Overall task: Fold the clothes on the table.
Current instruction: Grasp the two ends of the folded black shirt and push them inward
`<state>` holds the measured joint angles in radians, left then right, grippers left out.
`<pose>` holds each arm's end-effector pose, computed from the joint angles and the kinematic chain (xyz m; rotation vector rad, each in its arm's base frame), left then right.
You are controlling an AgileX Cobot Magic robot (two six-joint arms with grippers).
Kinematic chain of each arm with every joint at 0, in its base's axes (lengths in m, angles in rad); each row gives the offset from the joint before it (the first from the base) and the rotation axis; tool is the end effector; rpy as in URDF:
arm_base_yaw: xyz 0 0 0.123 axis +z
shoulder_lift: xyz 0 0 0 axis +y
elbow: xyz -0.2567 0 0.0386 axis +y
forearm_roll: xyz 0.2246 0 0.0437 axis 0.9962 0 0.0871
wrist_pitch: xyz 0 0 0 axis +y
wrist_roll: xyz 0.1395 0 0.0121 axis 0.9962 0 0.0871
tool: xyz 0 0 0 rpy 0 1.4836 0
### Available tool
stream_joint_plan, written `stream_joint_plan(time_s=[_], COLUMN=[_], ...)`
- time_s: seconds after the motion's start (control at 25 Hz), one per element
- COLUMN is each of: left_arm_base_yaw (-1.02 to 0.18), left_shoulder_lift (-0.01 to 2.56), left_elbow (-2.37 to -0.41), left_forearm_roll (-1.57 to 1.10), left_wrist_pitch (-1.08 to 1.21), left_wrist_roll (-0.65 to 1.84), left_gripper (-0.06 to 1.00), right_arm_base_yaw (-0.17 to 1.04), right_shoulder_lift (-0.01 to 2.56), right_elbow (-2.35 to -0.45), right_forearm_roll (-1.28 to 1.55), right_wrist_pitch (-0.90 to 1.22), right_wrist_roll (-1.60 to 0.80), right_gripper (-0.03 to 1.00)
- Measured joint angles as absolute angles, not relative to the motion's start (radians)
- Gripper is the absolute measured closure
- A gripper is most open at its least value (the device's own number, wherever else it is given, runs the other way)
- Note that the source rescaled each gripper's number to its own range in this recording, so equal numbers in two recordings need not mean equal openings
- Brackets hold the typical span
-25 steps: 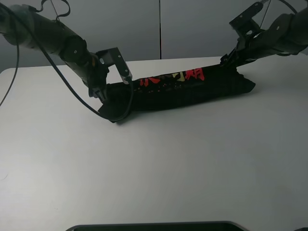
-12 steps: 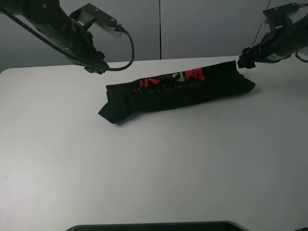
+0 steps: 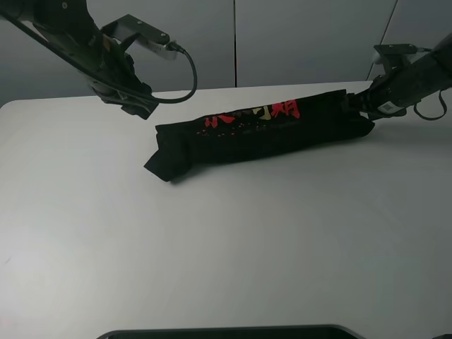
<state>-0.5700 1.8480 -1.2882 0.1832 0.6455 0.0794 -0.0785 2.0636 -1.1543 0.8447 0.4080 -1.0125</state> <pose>0.3305 -0.1936 0.1524 1.0032 2.4737 0.0375 0.3904 0.0110 0.0612 -0.2676 2.6083 0.3033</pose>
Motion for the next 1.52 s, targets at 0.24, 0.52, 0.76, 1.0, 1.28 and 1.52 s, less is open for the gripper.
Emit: stream_joint_plan(time_s=[0.24, 0.52, 0.76, 1.0, 1.28, 1.52], left_arm_base_yaw=[-0.570, -0.570, -0.570, -0.570, -0.570, -0.570], left_shoulder_lift=[1.848, 1.848, 1.848, 1.848, 1.822, 1.734], left_elbow=[-1.288, -1.288, -1.288, -1.288, -1.288, -1.288], left_forearm_roll=[0.157, 0.153, 0.153, 0.151, 0.151, 0.153], left_wrist_pitch=[0.638, 0.636, 0.634, 0.636, 0.653, 0.653], left_wrist_roll=[0.081, 0.081, 0.081, 0.084, 0.106, 0.106], left_gripper=[0.23, 0.23, 0.22, 0.22, 0.22, 0.22], right_arm_base_yaw=[-0.079, -0.079, -0.080, -0.080, -0.080, -0.087], right_shoulder_lift=[2.111, 2.135, 2.135, 2.133, 2.053, 1.968], right_elbow=[-1.158, -1.160, -1.162, -1.164, -1.162, -1.162], right_forearm_roll=[0.940, 0.955, 0.951, 0.861, 0.636, 0.514], right_wrist_pitch=[0.441, 0.469, 0.483, 0.479, 0.467, 0.476], right_wrist_roll=[-1.111, -1.149, -1.137, -1.032, -0.865, -0.736], right_gripper=[0.20, 0.74, 0.84, 0.84, 0.84, 0.84])
